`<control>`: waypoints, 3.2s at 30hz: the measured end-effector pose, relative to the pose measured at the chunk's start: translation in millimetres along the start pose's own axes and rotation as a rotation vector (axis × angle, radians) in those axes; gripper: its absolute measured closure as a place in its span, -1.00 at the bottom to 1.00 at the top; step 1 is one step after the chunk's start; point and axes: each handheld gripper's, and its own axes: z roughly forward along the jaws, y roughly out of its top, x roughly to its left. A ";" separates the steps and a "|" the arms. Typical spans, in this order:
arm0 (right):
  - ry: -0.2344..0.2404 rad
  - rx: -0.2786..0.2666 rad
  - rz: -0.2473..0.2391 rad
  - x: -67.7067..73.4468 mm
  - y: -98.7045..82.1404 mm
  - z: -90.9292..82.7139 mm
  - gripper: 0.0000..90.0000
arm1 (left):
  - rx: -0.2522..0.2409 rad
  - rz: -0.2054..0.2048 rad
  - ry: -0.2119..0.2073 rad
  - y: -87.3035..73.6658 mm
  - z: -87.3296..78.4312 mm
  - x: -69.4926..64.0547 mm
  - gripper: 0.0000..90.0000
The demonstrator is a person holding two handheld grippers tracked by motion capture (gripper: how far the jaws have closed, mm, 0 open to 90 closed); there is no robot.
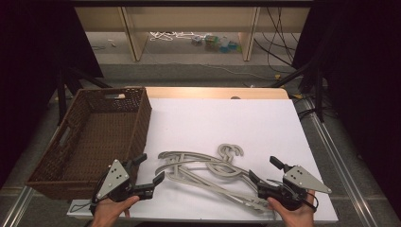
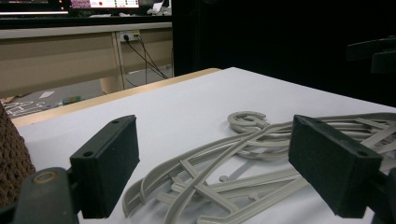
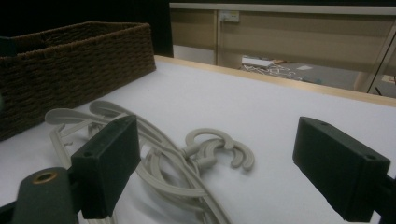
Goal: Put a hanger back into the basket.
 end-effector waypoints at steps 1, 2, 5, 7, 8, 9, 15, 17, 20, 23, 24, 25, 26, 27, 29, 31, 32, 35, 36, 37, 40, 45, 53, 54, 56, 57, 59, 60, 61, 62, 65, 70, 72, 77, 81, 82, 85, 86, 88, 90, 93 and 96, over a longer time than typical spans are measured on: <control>0.001 0.001 -0.001 -0.1 0.1 -0.1 -0.65 | 0.001 0.002 0.000 -0.1 0.4 0.1 -0.65; 0.000 0.000 0.000 0.0 0.6 -0.2 -0.65 | 0.002 0.004 0.001 -0.6 0.8 0.1 -0.65; -0.005 -0.011 -0.044 -2.2 2.1 0.5 -0.65 | -0.007 -0.004 -0.001 -0.6 1.0 0.6 -0.65; 0.003 -0.002 -0.048 -2.3 2.2 0.9 -0.65 | -0.004 -0.008 0.002 -0.5 1.2 1.0 -0.65; 0.005 -0.001 -0.047 -2.3 2.4 1.3 -0.65 | 0.006 -0.003 0.007 -0.5 0.4 1.3 -0.65; 0.005 0.005 -0.051 -2.6 3.1 1.5 -0.65 | 0.006 -0.003 0.007 -0.6 0.3 1.5 -0.65; 0.012 0.039 -0.074 -5.5 8.2 3.8 -0.64 | 0.008 -0.004 0.008 -0.3 0.1 1.2 -0.65; 0.018 0.045 -0.076 -6.3 10.1 5.2 -0.63 | 0.002 -0.008 0.007 0.3 0.0 1.0 -0.65; 0.020 0.067 -0.091 -6.2 11.5 5.4 -0.62 | 0.003 -0.004 0.008 0.2 -0.1 1.5 -0.65; 0.029 0.068 -0.092 -5.8 11.6 7.6 -0.62 | -0.006 -0.014 0.009 0.6 0.0 1.0 -0.65; 0.027 0.073 -0.093 -5.5 12.1 8.0 -0.62 | -0.007 -0.013 0.008 0.7 -0.1 1.0 -0.65; 0.033 0.068 -0.094 -5.2 12.3 8.8 -0.62 | -0.005 -0.010 0.008 0.7 -0.4 1.0 -0.65; 0.033 0.068 -0.094 -5.2 12.3 8.8 -0.62 | -0.005 -0.010 0.008 0.7 -0.4 1.0 -0.65; 0.026 0.076 -0.100 -4.9 14.2 9.5 -0.62 | -0.005 -0.011 0.008 0.7 -0.5 0.9 -0.65; 0.030 0.089 -0.108 -5.7 16.5 10.1 -0.57 | -0.004 -0.009 0.008 0.8 0.0 0.8 -0.65; 0.032 0.137 -0.118 -8.7 18.9 12.8 -0.46 | -0.001 -0.005 0.006 0.4 0.6 0.5 -0.65; 0.029 0.179 -0.128 -11.1 20.7 13.7 -0.46 | -0.002 -0.004 0.007 0.4 0.8 0.2 -0.65; 0.052 0.272 -0.130 -19.7 23.3 23.5 -0.37 | -0.004 0.000 0.005 0.9 1.0 -0.4 -0.65; 0.064 0.314 -0.129 -22.1 23.7 27.5 -0.36 | -0.002 0.009 0.007 0.8 0.9 -0.2 -0.65; 0.074 0.363 -0.133 -24.1 24.0 31.5 -0.31 | -0.001 0.010 0.008 0.7 0.7 -0.2 -0.65; 0.102 0.473 -0.169 -29.4 22.7 42.5 -0.23 | -0.007 -0.002 0.008 0.8 0.8 -0.3 -0.65; 0.155 0.577 -0.209 -36.9 17.0 59.4 -0.11 | -0.006 0.003 0.003 1.3 0.6 -0.3 -0.65; 0.170 0.626 -0.213 -36.1 11.2 71.2 -0.01 | -0.004 0.010 -0.005 1.6 1.2 -1.4 -0.65; 0.178 0.651 -0.216 -36.6 11.9 72.1 0.00 | -0.001 0.011 -0.004 1.4 1.1 -1.2 -0.65; 0.175 0.675 -0.203 -35.4 11.4 74.5 0.05 | -0.002 0.008 -0.002 1.5 1.1 -1.0 -0.65; 0.167 0.670 -0.201 -34.1 10.2 76.2 0.08 | -0.006 0.006 -0.002 1.6 1.4 -0.9 -0.65; 0.174 0.710 -0.200 -34.0 9.7 80.3 0.12 | -0.003 0.010 -0.004 1.4 1.7 -0.8 -0.65; 0.179 0.702 -0.200 -33.7 7.6 82.6 0.13 | 0.000 0.012 -0.005 1.3 1.5 -0.8 -0.65; 0.185 0.724 -0.203 -34.5 7.6 84.0 0.16 | 0.000 0.011 -0.005 1.3 1.5 -0.8 -0.65; 0.182 0.736 -0.194 -34.0 7.6 84.2 0.20 | -0.002 0.009 -0.003 1.4 1.3 -0.8 -0.65; 0.211 0.757 -0.199 -34.4 5.8 88.8 0.33 | -0.006 0.005 -0.005 0.8 2.2 -0.4 -0.65; 0.223 0.792 -0.217 -34.4 1.5 95.5 0.47 | -0.003 0.013 -0.008 1.2 1.9 -0.5 -0.65; 0.225 0.800 -0.220 -34.2 1.1 96.5 0.54 | 0.004 0.015 -0.009 0.8 1.8 -0.7 -0.65; 0.245 0.800 -0.223 -34.0 -0.4 98.4 0.70 | 0.005 0.011 -0.010 0.4 2.6 -0.4 -0.65; 0.255 0.803 -0.242 -32.5 0.4 97.4 0.76 | 0.002 0.008 -0.010 0.7 2.4 -0.1 -0.65; 0.264 0.804 -0.249 -32.5 1.3 97.2 0.76 | 0.005 0.011 -0.010 0.6 2.4 0.0 -0.65; 0.247 0.797 -0.275 -29.0 4.8 96.4 0.76 | 0.004 0.013 -0.010 0.7 2.2 0.4 -0.65; 0.251 0.794 -0.283 -28.1 6.9 95.7 0.77 | 0.003 0.012 -0.010 0.8 2.3 0.5 -0.65; 0.246 0.797 -0.303 -24.8 10.3 94.1 0.78 | 0.008 0.013 -0.010 0.5 2.2 0.7 -0.65; 0.254 0.793 -0.317 -22.4 13.0 93.1 0.80 | 0.008 0.009 -0.006 0.4 1.8 0.5 -0.65; 0.259 0.785 -0.333 -19.2 15.2 91.7 0.81 | 0.005 0.010 -0.007 0.8 2.0 0.7 -0.65; 0.265 0.775 -0.342 -19.3 20.6 87.9 0.81 | 0.009 0.014 -0.005 0.6 1.7 0.7 -0.65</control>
